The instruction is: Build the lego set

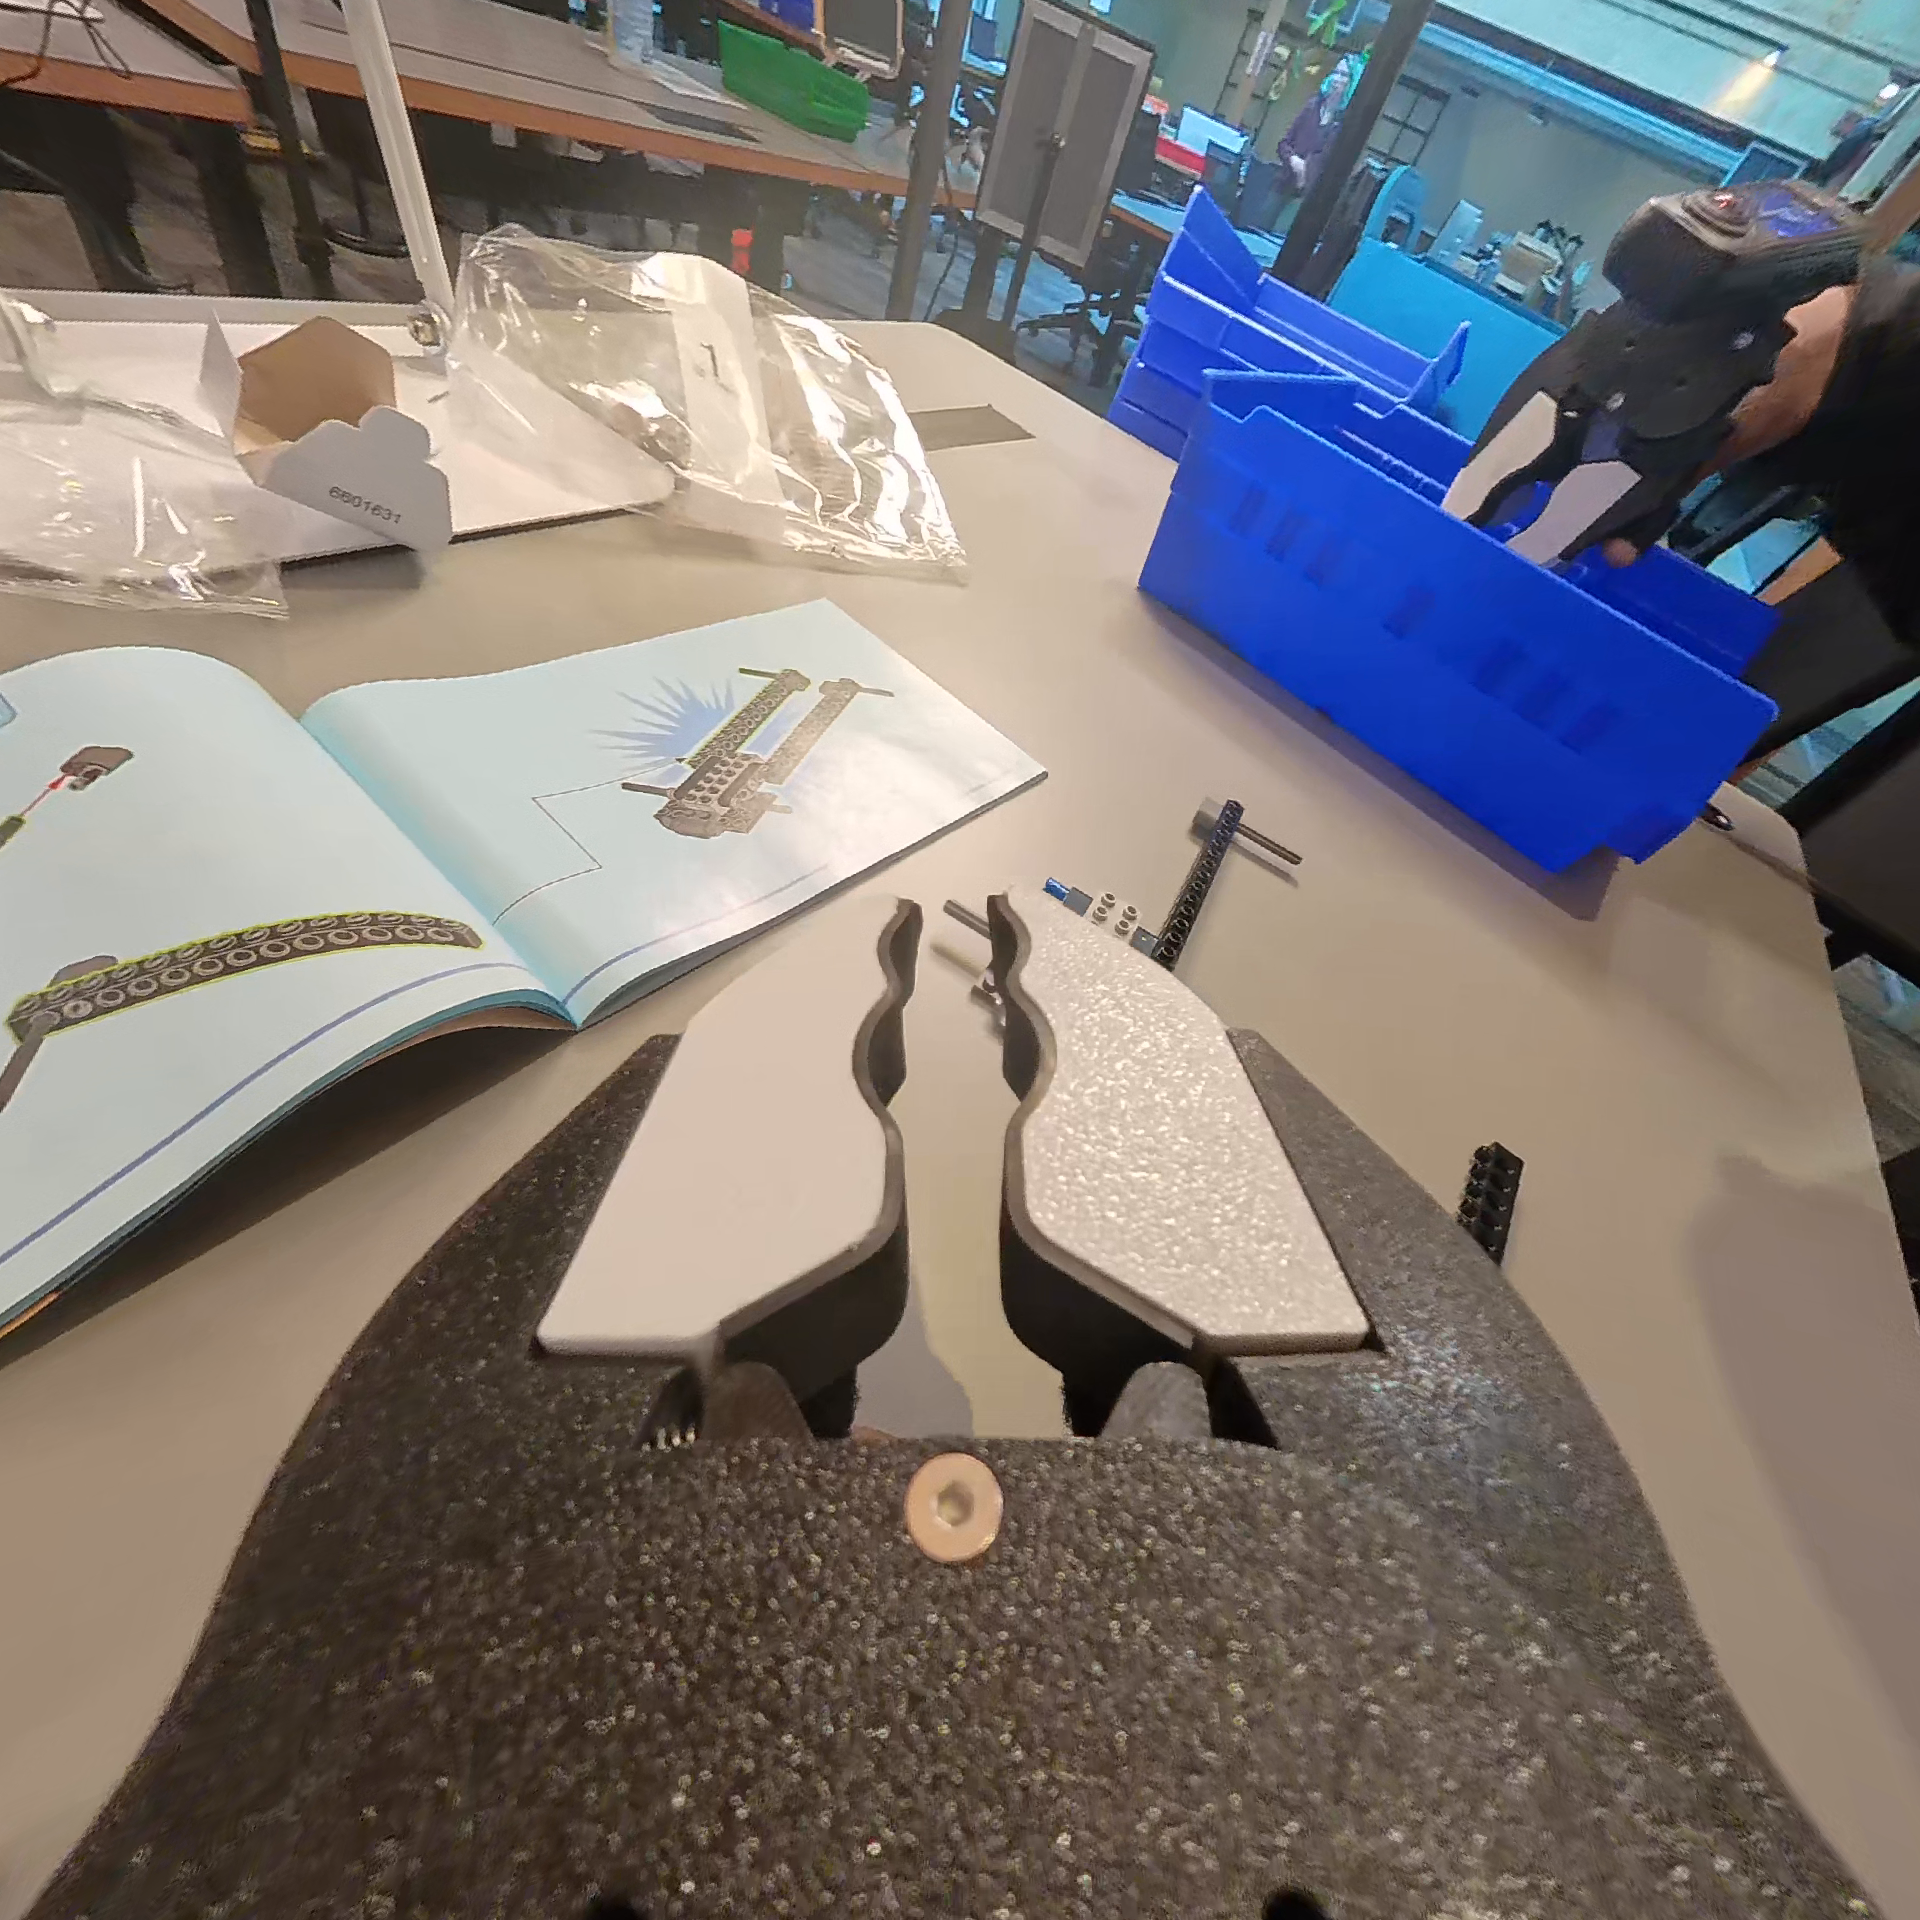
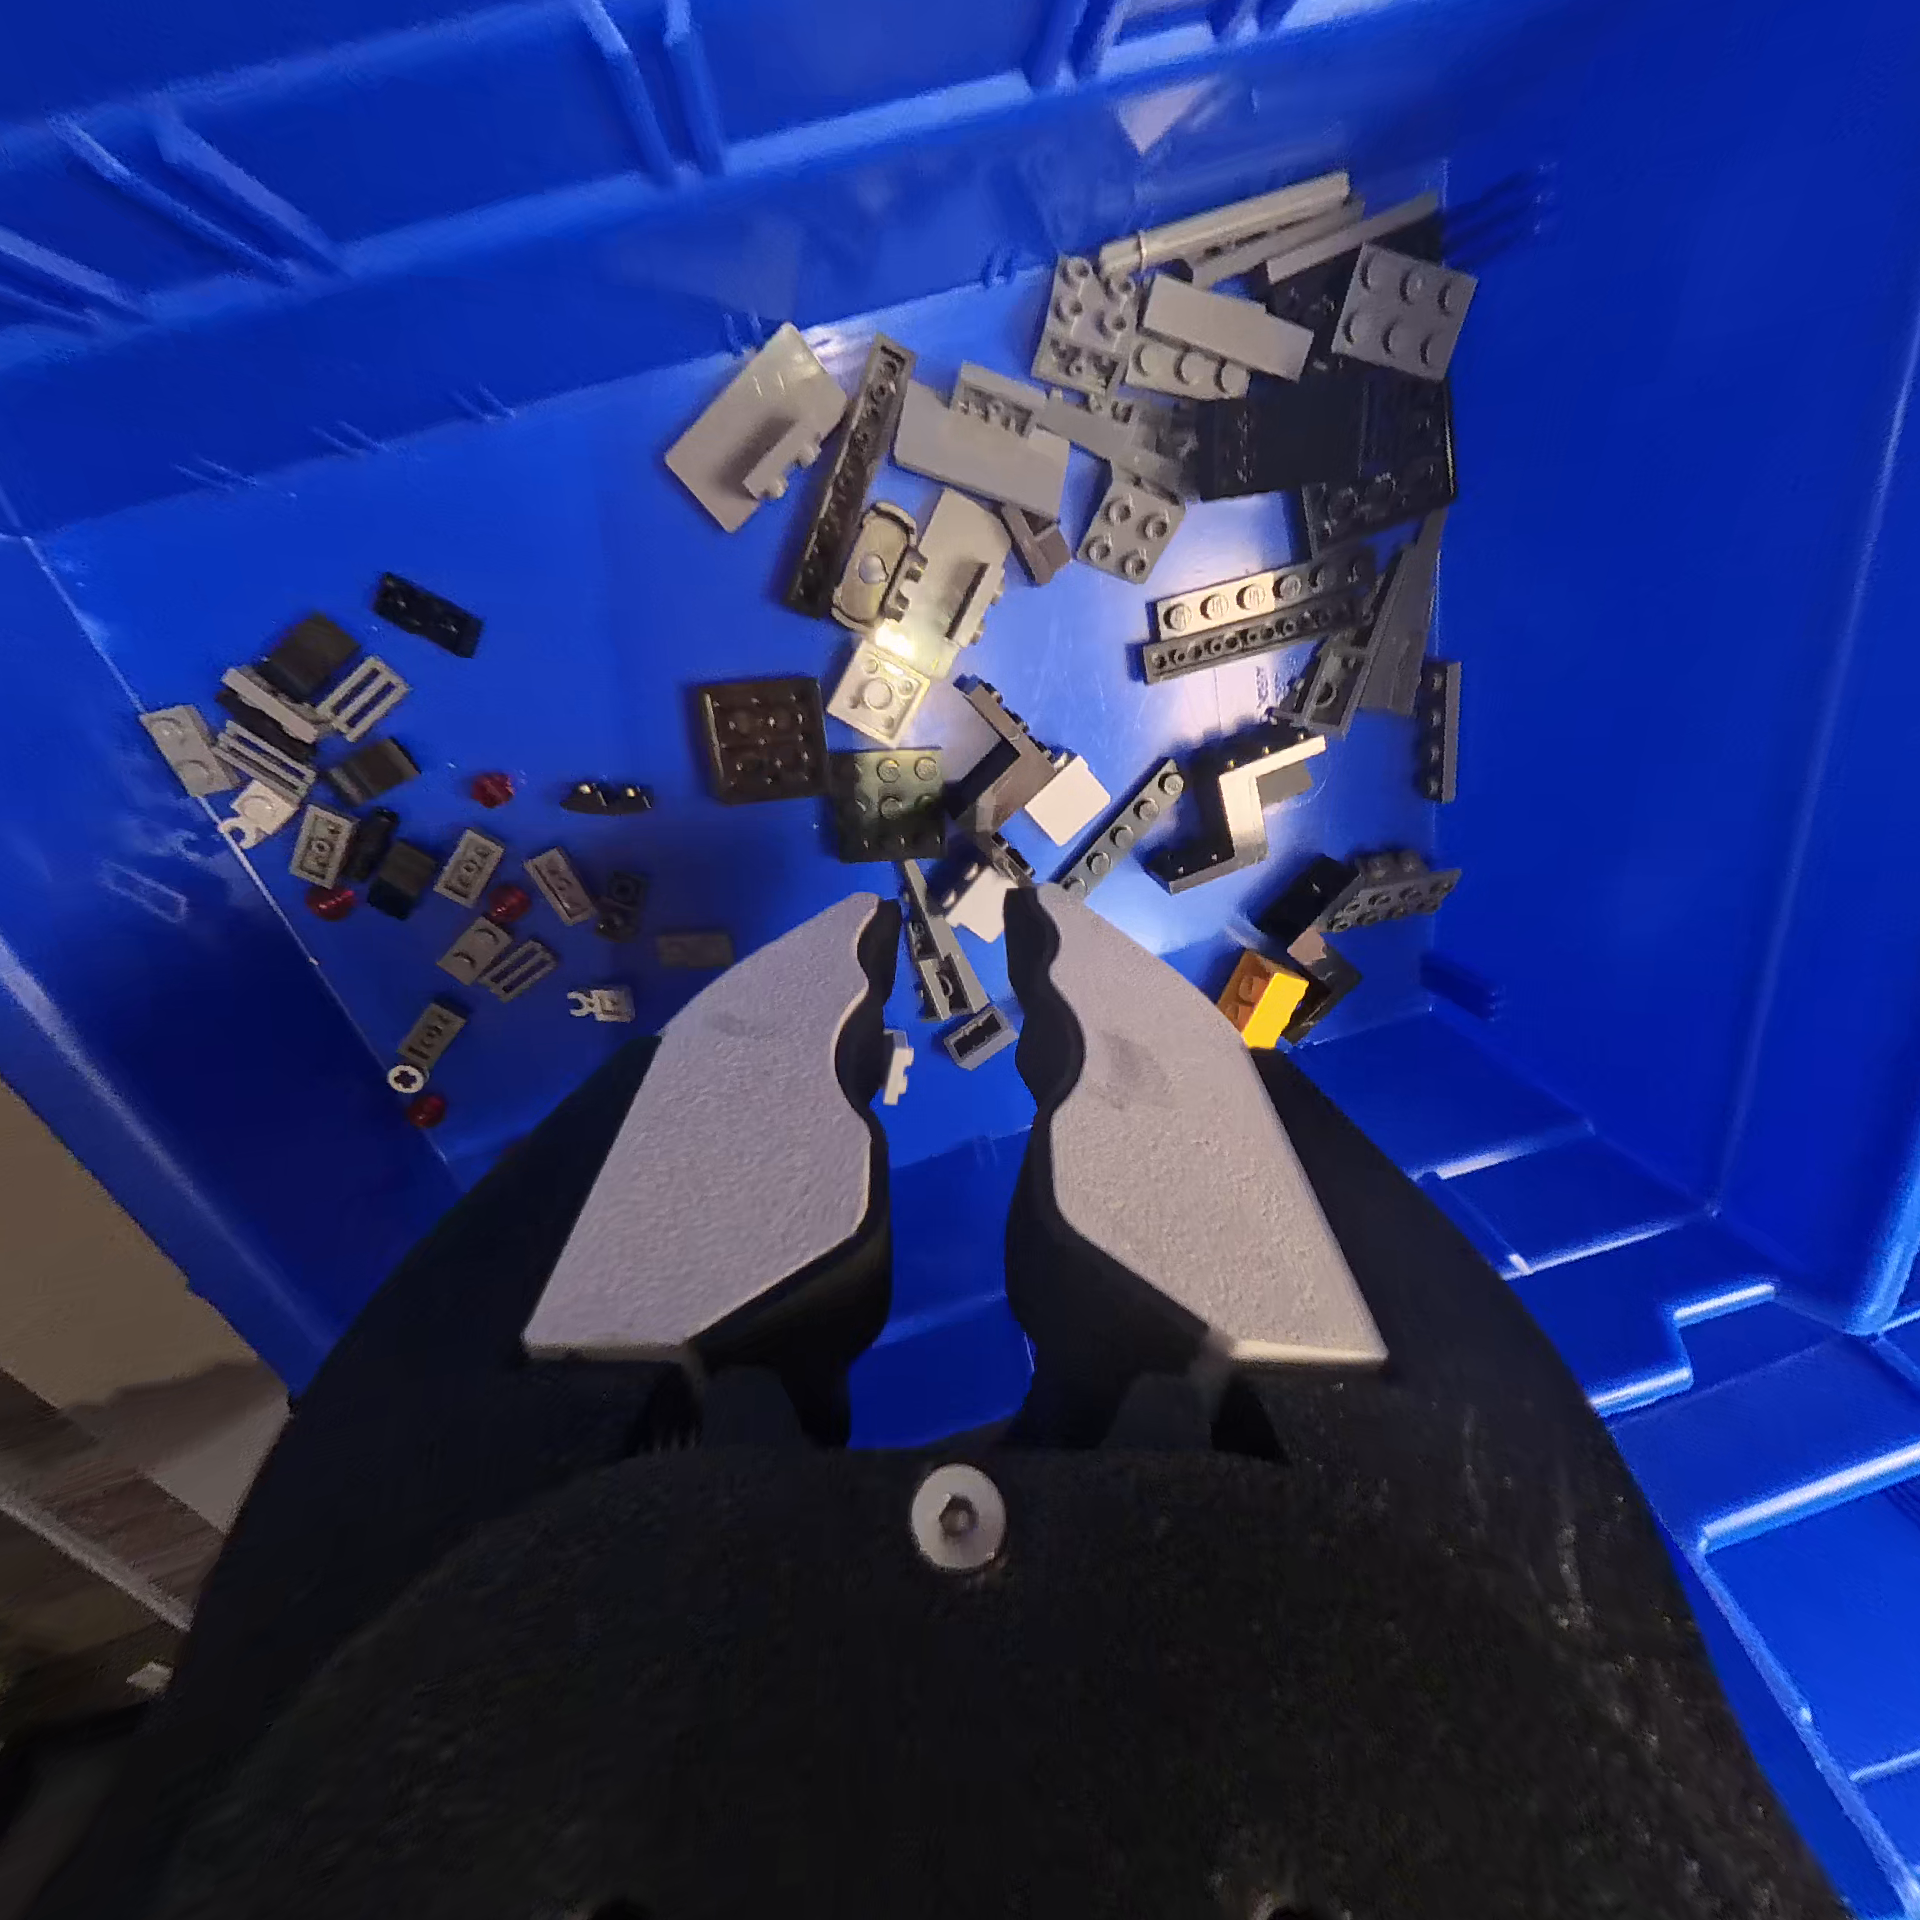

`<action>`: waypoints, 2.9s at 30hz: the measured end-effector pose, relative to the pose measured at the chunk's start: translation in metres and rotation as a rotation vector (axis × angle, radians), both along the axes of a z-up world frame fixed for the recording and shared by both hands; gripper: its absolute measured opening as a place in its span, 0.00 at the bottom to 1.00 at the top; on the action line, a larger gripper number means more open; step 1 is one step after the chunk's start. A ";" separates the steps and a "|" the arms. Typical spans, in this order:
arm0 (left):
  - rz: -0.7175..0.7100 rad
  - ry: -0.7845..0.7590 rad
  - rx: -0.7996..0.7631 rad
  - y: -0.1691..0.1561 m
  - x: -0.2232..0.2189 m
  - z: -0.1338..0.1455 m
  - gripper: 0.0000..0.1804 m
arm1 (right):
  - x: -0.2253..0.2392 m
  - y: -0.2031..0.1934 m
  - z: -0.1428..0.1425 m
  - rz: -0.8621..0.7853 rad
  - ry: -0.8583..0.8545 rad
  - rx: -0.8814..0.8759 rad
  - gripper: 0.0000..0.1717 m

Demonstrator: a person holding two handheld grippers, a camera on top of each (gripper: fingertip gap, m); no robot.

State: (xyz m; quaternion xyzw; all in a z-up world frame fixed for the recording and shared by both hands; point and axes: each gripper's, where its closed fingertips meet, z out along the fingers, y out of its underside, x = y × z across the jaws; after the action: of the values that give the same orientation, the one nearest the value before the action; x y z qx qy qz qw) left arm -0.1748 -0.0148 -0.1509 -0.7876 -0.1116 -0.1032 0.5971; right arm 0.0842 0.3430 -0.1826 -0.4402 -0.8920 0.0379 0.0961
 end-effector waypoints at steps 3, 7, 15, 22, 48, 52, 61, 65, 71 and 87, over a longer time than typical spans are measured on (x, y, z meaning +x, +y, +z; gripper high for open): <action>-0.024 -0.012 0.013 0.000 0.002 0.001 0.08 | -0.003 -0.003 0.001 0.020 0.019 -0.007 0.12; -0.043 -0.033 0.036 -0.001 0.003 0.004 0.08 | -0.003 -0.002 0.005 0.024 0.041 -0.012 0.12; -0.056 -0.079 0.105 -0.005 0.001 0.012 0.09 | 0.000 0.005 0.017 0.031 0.094 -0.008 0.12; -0.068 -0.094 0.133 -0.004 0.000 0.015 0.09 | -0.006 0.005 0.016 0.075 0.113 -0.008 0.13; -0.051 -0.082 0.118 0.007 -0.002 0.013 0.09 | -0.124 -0.012 -0.039 0.090 0.264 -0.180 0.06; -0.050 -0.081 0.113 0.007 -0.002 0.012 0.09 | -0.110 -0.003 -0.040 0.119 0.210 -0.106 0.07; -0.044 -0.070 0.107 0.007 -0.002 0.012 0.09 | -0.128 -0.016 -0.036 0.130 0.270 -0.163 0.07; -0.044 -0.072 0.104 0.008 -0.002 0.011 0.09 | -0.129 -0.010 -0.040 0.058 0.244 -0.182 0.10; -0.046 -0.088 0.105 0.008 -0.003 0.011 0.09 | -0.126 -0.006 -0.035 0.058 0.276 -0.160 0.12; -0.043 -0.092 0.097 0.008 -0.004 0.010 0.09 | -0.129 -0.006 -0.038 0.009 0.314 -0.174 0.14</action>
State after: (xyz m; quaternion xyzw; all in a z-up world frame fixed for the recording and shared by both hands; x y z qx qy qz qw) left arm -0.1785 -0.0068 -0.1413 -0.7544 -0.1168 -0.1574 0.6264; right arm -0.0448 0.3373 -0.2202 -0.4313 -0.8614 0.1838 0.1955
